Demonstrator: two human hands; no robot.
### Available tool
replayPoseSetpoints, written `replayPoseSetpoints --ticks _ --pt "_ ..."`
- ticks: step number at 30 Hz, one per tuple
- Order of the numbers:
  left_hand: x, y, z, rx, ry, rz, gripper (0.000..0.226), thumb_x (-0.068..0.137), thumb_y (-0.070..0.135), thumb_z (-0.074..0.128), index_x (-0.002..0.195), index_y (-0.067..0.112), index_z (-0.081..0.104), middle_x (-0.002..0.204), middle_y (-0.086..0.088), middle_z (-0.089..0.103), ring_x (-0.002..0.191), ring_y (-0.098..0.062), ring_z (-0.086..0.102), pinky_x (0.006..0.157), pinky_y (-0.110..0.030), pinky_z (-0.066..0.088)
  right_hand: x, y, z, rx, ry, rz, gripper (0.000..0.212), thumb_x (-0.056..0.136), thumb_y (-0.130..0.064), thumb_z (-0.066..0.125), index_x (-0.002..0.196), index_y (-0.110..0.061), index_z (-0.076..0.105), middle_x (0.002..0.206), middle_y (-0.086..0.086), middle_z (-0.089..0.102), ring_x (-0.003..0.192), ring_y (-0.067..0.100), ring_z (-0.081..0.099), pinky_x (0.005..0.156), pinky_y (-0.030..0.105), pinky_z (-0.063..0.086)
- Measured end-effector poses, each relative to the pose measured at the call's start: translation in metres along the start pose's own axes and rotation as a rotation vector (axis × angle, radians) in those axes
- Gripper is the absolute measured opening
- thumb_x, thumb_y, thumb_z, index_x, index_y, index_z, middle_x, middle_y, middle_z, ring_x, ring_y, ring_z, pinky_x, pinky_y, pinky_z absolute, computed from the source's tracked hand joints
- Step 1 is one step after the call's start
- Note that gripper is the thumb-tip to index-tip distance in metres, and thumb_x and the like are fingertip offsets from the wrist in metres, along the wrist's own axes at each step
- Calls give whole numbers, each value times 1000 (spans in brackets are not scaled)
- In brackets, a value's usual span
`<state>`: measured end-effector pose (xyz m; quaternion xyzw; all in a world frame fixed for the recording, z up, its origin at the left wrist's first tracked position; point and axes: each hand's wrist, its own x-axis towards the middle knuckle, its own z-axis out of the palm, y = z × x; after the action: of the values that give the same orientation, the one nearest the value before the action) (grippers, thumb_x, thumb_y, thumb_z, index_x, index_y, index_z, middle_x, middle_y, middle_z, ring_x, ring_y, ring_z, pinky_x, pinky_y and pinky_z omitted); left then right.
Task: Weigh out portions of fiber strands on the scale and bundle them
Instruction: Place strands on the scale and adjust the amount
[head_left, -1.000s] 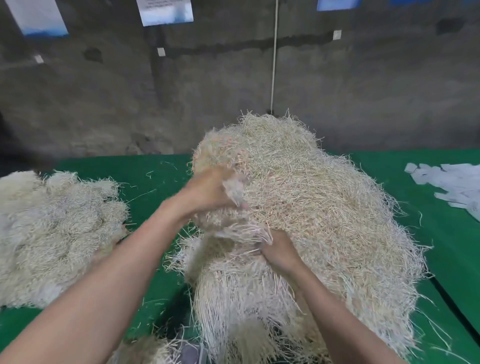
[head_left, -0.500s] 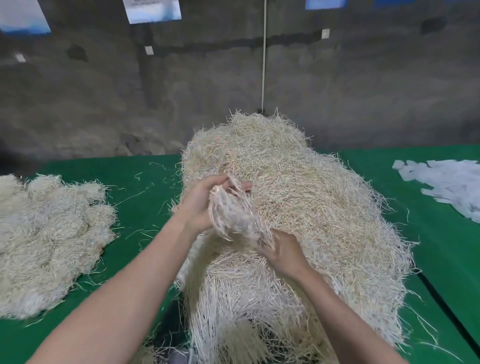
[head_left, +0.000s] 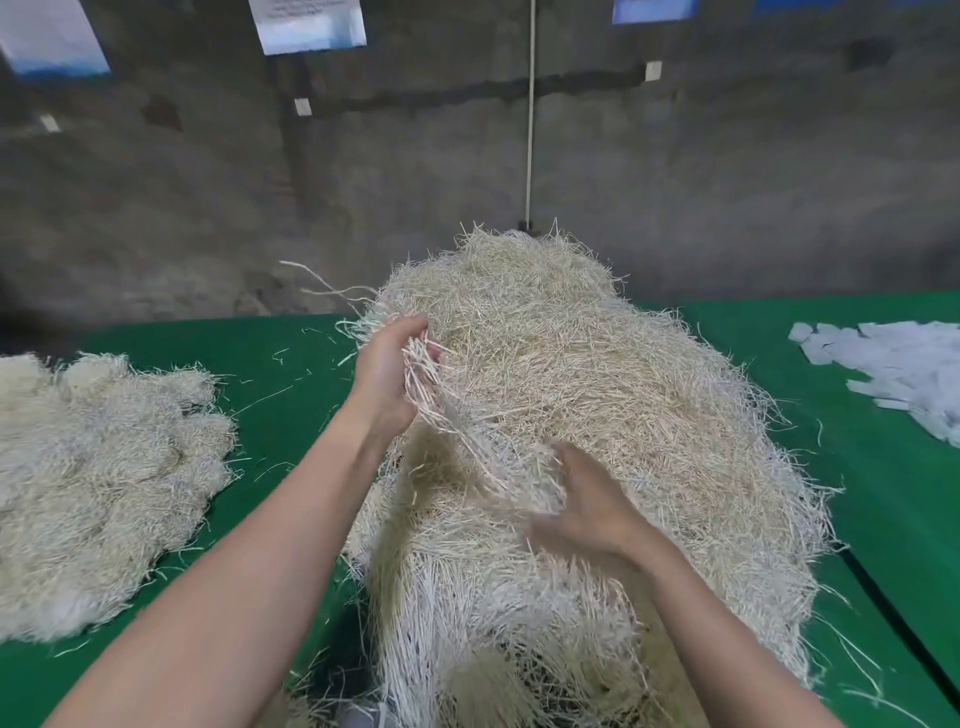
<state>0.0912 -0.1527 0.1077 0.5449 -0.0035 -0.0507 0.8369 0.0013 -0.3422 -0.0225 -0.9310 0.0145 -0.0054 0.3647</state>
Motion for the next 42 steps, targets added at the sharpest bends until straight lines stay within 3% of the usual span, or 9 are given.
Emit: replayPoseSetpoints --ticks 3,6,9,13,18,21,27,34,42 --pt "-11 -5 12 -3 -93 -34 7 92 15 53 95 8 54 57 1 52 42 -10 48 40 -21 39 3 -51 -5 265 62 -141 121 56 -47 81 143 -50 -3 152 -18 9 140 12 15 114 42 19" --pt "-19 1 22 21 -183 12 7 90 15 55 85 10 56 63 0 54 45 -9 50 41 -19 42 5 -73 18 319 -75 -99 80 80 -25 71 144 -35 23 129 1 50 113 13 52 101 38 43" --pt "-19 4 10 948 -356 435 13 82 24 68 80 14 60 71 7 56 58 -6 55 54 -16 48 1 -64 23 482 -163 15 13 92 -15 56 103 -20 62 77 -4 65 57 9 57 58 23 52" --pt "-22 -47 -14 2145 -729 277 25 82 35 69 78 18 52 69 7 51 67 -11 53 67 -26 51 11 -55 -1 575 12 -54 18 84 -2 60 79 -19 63 70 -7 60 41 -5 47 41 10 37" --pt "-4 -49 -42 1042 -404 -153 15 94 24 51 91 23 66 103 3 61 91 -11 52 96 -35 45 12 -26 -6 709 -137 -24 8 88 -11 61 92 -18 63 73 0 60 66 14 60 70 32 56" --pt "-2 -43 -44 186 -378 -385 14 89 8 48 94 1 59 118 -19 62 86 -22 62 81 -43 54 15 -12 2 773 -122 9 12 91 -22 57 85 -17 66 60 -6 61 70 15 62 76 35 47" --pt "-6 -42 -11 -617 -94 -315 14 80 10 44 68 8 50 59 -9 55 52 -20 54 78 -29 46 16 9 20 458 -131 61 32 98 -32 45 74 -22 63 84 6 66 69 6 61 60 16 42" --pt "7 -11 -20 -358 14 -105 27 91 13 41 65 17 44 52 2 47 41 -10 42 41 -19 39 5 34 22 58 -123 178 11 94 -27 54 97 -16 57 94 -5 52 81 12 51 74 27 49" --pt "-6 -15 1 -280 -88 -138 24 91 18 41 68 16 44 56 1 40 43 -11 36 46 -22 31 4 -70 -31 476 -70 -189 116 57 -34 84 146 -43 9 148 -14 25 133 7 27 107 33 23"
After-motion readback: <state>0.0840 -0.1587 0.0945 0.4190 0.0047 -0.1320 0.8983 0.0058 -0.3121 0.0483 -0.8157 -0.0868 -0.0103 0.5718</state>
